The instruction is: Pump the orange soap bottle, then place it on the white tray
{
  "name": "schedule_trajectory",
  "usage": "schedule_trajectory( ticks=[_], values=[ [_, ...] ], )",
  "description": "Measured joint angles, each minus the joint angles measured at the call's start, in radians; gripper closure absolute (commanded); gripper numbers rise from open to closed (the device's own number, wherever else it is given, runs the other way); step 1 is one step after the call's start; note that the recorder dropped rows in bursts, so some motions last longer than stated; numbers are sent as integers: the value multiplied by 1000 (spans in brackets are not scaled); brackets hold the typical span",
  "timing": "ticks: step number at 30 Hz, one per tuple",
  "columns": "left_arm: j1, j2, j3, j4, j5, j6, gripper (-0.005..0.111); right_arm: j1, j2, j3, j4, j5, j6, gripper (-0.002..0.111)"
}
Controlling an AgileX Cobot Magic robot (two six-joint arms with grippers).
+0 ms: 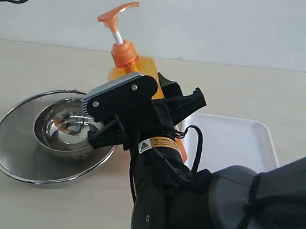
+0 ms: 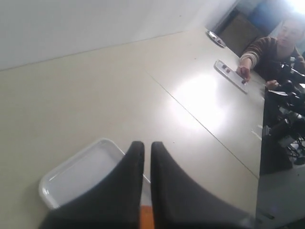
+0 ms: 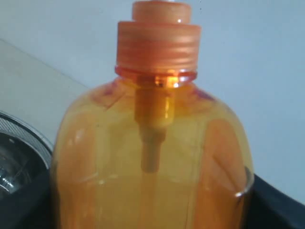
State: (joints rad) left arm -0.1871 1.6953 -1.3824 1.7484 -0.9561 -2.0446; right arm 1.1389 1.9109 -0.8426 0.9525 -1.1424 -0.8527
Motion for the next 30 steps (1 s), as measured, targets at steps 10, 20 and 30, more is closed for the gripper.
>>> schedule_trajectory(
  ticks=[10,20,30],
  values=[
    [4,-78,0,0,33,65,102,0,0,0,0,0,8,108],
    [5,-82,0,0,-149,248,102,0,0,0,0,0,17,108],
    [5,-90,0,-294,-133,251,102,0,0,0,1,0,20,108]
  ],
)
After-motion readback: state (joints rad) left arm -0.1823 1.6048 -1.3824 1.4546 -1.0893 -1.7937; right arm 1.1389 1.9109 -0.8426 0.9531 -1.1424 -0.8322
